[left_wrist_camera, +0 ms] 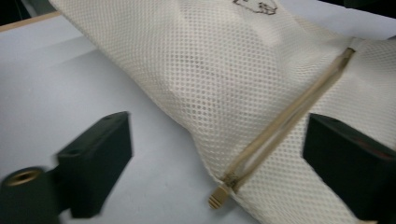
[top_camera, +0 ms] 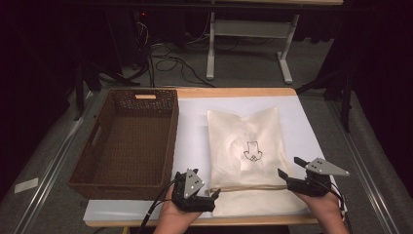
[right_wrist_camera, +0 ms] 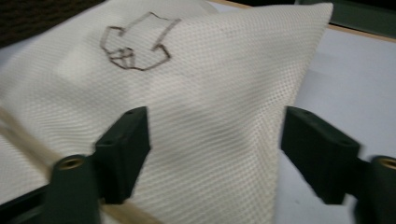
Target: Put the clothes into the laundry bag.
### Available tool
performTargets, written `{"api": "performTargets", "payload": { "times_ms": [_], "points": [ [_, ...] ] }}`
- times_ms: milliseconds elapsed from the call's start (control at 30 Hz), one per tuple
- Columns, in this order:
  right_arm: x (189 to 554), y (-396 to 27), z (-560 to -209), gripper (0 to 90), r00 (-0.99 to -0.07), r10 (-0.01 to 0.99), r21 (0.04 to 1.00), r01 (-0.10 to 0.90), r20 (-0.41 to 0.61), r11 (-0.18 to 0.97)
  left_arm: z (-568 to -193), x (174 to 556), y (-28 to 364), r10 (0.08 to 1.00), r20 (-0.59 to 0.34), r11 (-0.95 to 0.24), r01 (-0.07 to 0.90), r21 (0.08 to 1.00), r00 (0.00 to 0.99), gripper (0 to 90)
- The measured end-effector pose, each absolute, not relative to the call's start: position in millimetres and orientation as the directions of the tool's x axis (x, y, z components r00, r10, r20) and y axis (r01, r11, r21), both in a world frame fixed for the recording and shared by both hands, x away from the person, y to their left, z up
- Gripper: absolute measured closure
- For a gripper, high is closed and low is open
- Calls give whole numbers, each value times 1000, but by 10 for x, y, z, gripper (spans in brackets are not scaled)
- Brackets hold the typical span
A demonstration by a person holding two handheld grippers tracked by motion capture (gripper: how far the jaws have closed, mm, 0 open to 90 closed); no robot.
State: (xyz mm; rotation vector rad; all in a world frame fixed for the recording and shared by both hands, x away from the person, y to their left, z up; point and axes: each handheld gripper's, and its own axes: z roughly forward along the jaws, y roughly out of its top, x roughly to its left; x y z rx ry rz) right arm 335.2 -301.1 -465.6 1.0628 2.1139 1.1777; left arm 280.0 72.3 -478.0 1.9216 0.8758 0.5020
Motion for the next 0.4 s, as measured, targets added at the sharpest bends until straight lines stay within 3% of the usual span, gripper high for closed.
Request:
{"api": "performTargets", "payload": {
  "times_ms": [33,67,400],
  "points": [
    [3310,-2989,-4643,31,-570,820,862,392,-47,321,-4760,2755,728,746,-10,-305,356,883,666,0],
    [3273,-2971,-4636,2,-561,827,860,401,-42,315,-4741,2718,734,741,-7,-304,345,888,671,0],
    [3131,-2922,-4606,2,-553,832,876,382,-39,295,-4731,2755,844,765,-42,-257,365,895,642,3]
  ]
}}
